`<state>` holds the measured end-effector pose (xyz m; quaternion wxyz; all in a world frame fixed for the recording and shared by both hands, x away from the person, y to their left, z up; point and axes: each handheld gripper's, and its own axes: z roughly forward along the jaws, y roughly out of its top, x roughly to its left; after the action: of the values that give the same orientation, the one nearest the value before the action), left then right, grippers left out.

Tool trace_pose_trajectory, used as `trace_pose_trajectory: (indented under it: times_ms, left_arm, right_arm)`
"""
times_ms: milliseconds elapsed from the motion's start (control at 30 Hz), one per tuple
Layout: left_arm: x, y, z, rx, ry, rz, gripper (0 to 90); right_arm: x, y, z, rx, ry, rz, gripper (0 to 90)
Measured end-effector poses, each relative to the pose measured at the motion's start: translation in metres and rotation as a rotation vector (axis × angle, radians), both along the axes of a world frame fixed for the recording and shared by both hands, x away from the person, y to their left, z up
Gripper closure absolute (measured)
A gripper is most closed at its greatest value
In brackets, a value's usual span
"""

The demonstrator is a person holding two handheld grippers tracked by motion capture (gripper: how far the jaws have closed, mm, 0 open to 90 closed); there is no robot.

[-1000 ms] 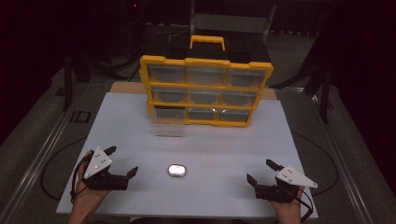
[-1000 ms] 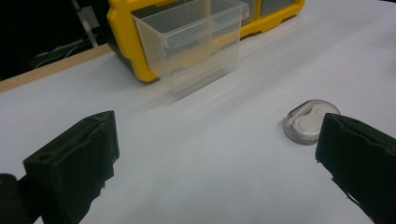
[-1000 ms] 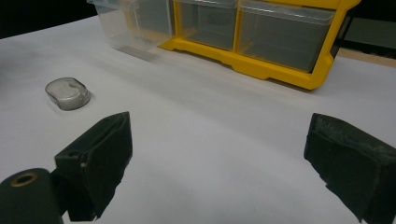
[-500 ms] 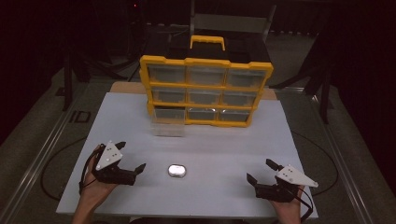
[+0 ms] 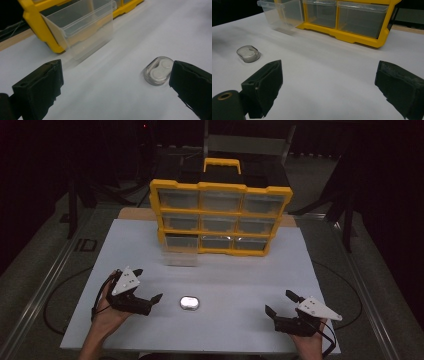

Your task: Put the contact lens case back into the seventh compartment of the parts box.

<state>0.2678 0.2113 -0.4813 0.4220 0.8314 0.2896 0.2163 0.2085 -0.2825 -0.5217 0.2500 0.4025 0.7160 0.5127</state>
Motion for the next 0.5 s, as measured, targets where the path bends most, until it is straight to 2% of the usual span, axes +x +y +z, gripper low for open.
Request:
trace_pose_trajectory:
  times_ms: [233,500]
  left_arm:
    - [0.005,-0.010,0.002,0.027,0.008,-0.040,0.3]
    - [0.014,-0.025,-0.002,0.064,0.029,-0.083,0.3]
  right_arm:
    - [0.000,-0.001,0.000,0.007,0.002,-0.004,7.7]
    - [0.000,-0.003,0.000,0.017,0.002,-0.004,7.7]
